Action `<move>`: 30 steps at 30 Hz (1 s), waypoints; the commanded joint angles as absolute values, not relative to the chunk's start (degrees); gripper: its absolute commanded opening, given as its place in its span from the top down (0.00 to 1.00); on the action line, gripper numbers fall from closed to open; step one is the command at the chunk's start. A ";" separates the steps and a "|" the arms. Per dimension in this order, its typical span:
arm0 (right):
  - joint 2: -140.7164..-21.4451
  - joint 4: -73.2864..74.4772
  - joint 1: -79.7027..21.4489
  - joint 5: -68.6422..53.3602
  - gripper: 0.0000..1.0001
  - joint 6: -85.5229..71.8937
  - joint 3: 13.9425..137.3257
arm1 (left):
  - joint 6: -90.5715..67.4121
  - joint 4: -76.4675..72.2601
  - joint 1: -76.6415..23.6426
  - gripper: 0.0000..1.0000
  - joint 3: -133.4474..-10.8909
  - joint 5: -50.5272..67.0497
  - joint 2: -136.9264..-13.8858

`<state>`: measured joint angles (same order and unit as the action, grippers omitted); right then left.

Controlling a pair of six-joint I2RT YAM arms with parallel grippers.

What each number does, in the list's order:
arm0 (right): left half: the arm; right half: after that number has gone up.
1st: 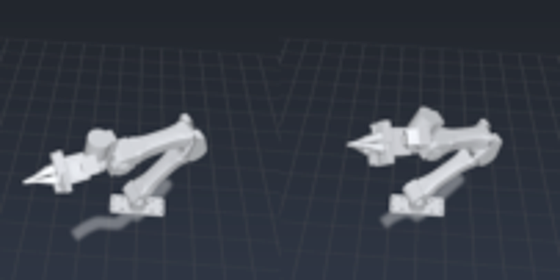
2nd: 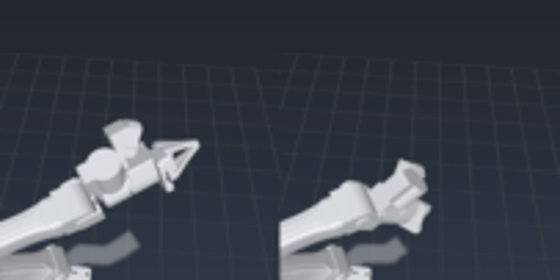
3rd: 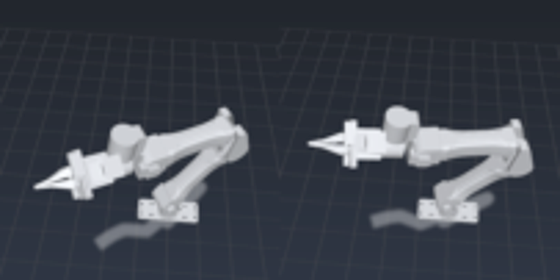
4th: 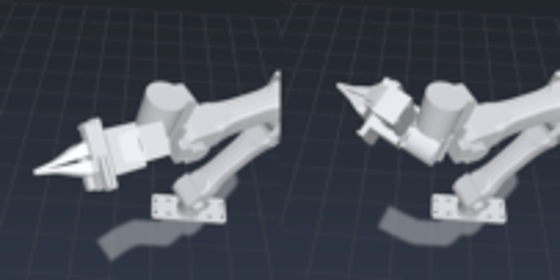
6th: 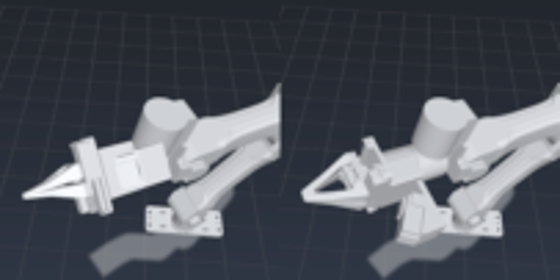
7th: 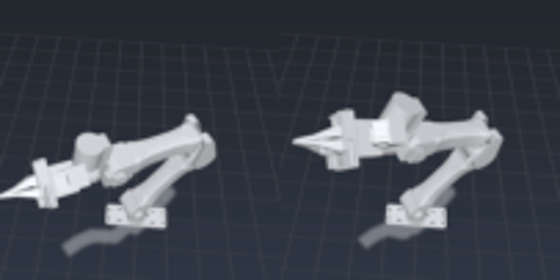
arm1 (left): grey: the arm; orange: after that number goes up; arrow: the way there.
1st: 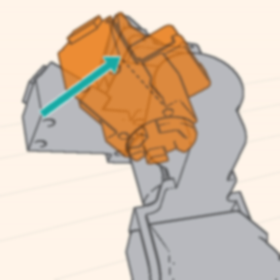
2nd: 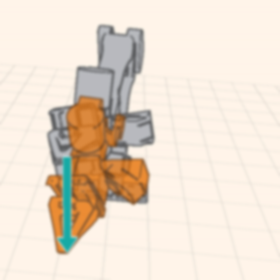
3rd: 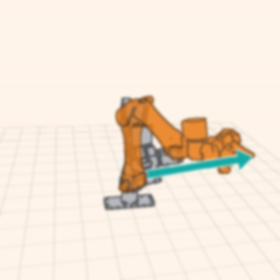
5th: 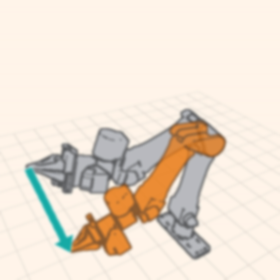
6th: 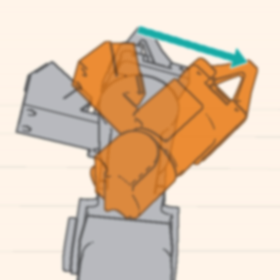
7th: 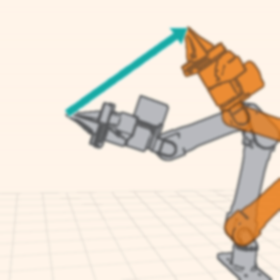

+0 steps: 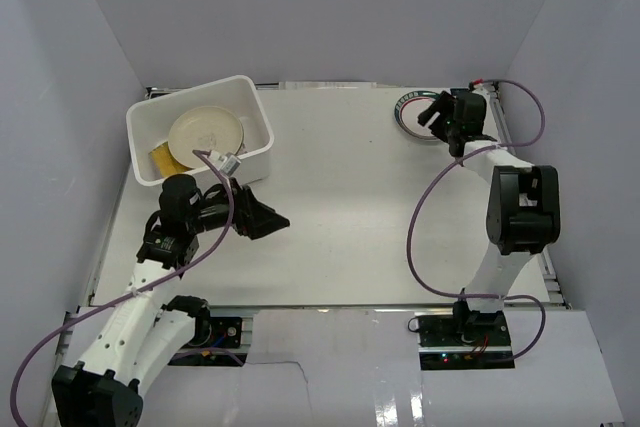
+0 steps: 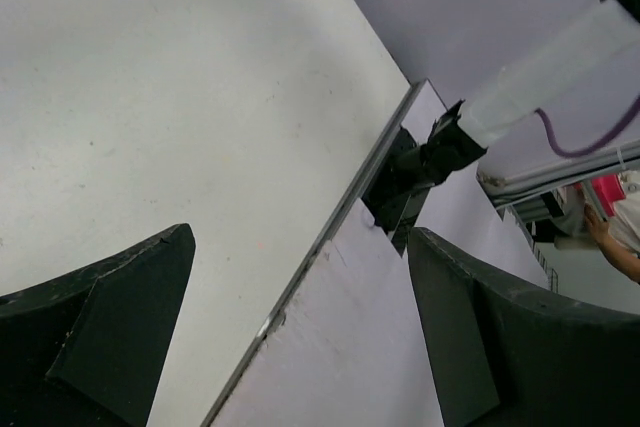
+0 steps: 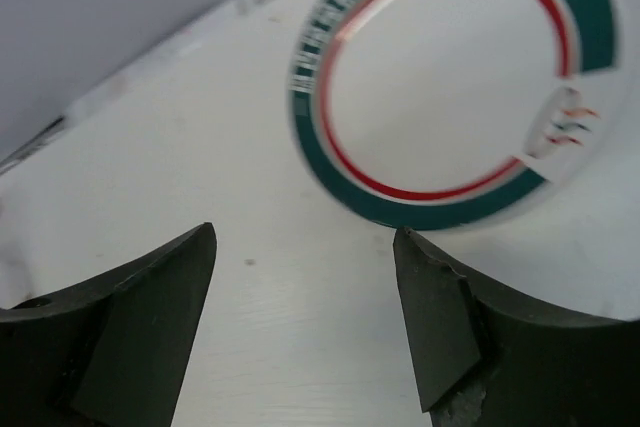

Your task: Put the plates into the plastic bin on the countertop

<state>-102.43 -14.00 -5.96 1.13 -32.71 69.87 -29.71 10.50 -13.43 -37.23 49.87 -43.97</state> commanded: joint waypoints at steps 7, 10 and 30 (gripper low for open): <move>-118.10 -15.20 2.98 3.16 0.22 -37.25 73.38 | -23.03 8.53 -15.12 0.02 -31.46 56.95 -41.75; -122.93 -19.76 4.57 -1.73 0.27 -44.52 73.30 | -22.76 8.53 -15.20 0.02 -31.29 56.86 -41.92; -100.11 -39.05 -5.34 -21.26 0.92 -51.35 63.71 | -23.73 12.47 -15.73 0.02 -44.10 36.50 -39.73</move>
<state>-105.51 -34.63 1.19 -13.19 -54.63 57.60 -23.81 12.62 -15.27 -37.01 44.58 -42.04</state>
